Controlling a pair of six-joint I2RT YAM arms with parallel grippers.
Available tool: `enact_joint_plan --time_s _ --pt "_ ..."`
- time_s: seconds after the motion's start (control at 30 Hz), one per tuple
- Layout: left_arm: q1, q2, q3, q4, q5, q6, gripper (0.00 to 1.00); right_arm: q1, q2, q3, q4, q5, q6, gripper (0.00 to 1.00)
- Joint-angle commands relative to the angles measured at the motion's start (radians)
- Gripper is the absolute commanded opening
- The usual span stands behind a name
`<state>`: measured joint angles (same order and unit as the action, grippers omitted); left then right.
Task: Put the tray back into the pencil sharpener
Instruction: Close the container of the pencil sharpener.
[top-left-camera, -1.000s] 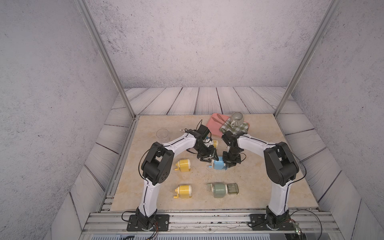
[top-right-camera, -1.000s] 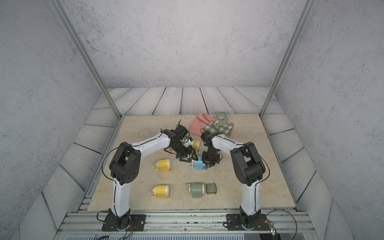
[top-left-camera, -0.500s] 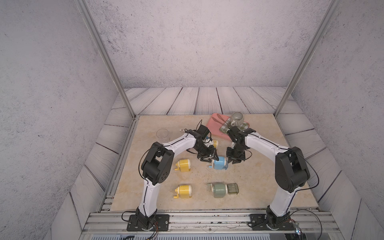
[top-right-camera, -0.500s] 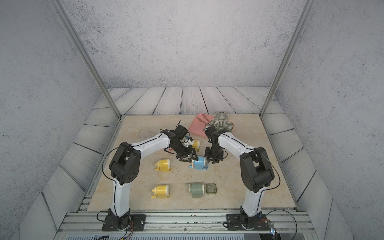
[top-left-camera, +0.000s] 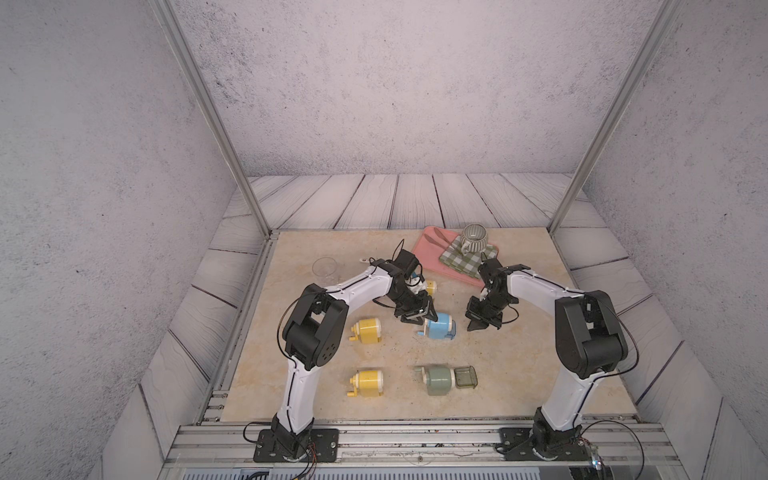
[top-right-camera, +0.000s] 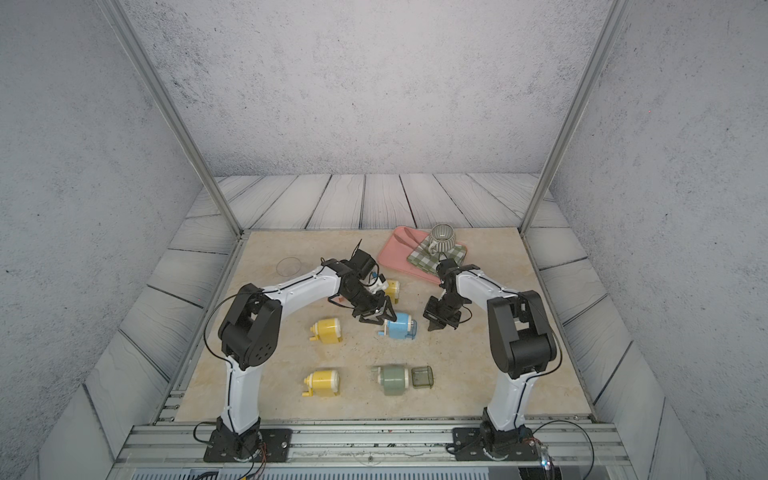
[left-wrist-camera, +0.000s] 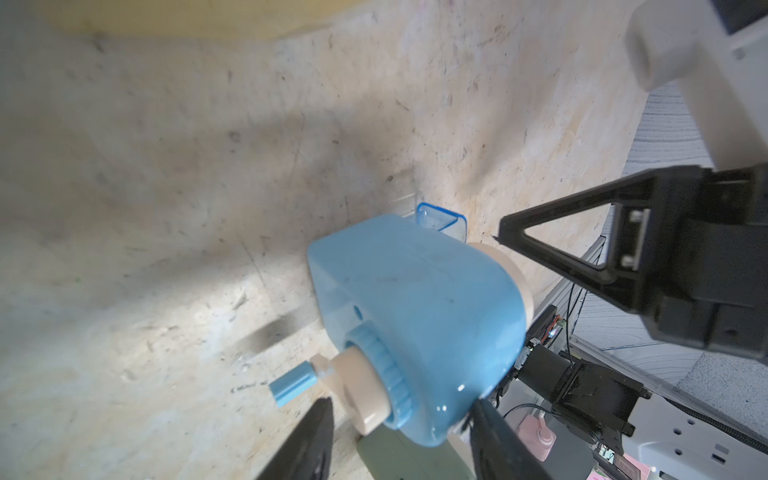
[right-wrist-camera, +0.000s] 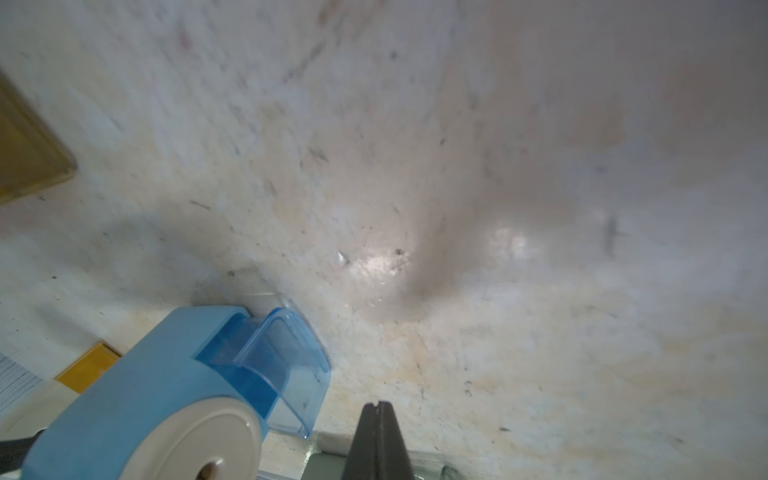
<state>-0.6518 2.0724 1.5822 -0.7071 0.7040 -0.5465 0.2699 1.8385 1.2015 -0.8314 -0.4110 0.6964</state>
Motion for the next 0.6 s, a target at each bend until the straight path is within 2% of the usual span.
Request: enact_joint_plan --time_s 0.0,0.57 --pt "0.001 0.035 -0.038 -0.072 -0.118 -0.005 0.55 0.006 0.02 -0.027 0.081 -0.091 0.044 0.0" --pt "0.002 0.031 -0.053 -0.068 -0.113 -0.001 0.54 0.011 0.044 -0.092 0.236 -0.196 0.096 0.0"
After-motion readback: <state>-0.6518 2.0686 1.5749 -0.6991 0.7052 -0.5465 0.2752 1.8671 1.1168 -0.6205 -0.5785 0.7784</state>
